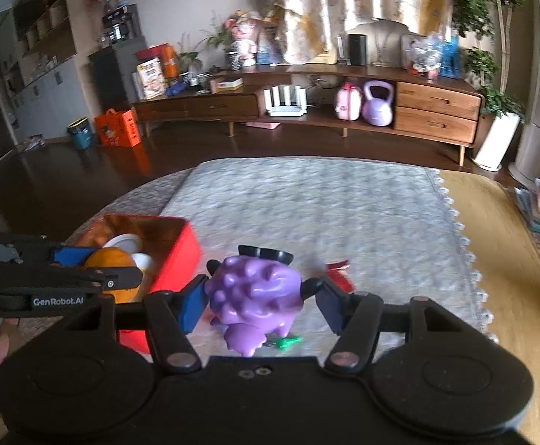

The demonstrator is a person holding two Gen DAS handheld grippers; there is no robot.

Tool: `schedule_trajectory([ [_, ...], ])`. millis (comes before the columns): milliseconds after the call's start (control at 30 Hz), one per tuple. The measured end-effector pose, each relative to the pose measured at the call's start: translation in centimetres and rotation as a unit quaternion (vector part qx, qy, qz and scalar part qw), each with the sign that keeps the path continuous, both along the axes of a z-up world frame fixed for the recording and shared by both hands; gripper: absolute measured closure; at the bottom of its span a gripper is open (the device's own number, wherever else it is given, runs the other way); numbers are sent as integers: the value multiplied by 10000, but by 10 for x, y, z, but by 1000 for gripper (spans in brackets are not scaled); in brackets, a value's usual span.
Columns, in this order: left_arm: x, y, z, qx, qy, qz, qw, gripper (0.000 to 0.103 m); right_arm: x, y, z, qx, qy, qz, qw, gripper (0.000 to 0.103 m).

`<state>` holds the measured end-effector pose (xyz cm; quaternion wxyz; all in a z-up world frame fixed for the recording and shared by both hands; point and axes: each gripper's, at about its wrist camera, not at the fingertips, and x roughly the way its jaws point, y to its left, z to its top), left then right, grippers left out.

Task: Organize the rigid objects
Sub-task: 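Lower the orange with the left tool into the red tin while the right tool drops the purple ball there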

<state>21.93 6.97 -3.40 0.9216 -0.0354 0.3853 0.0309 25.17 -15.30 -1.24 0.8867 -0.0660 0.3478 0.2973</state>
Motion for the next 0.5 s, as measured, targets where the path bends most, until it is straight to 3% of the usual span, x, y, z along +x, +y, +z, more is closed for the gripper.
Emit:
schedule_trajectory([
  [500,-31,81,-24,1,227,481,9986,52,-7,112,-13,-135,18,493,9987,41],
])
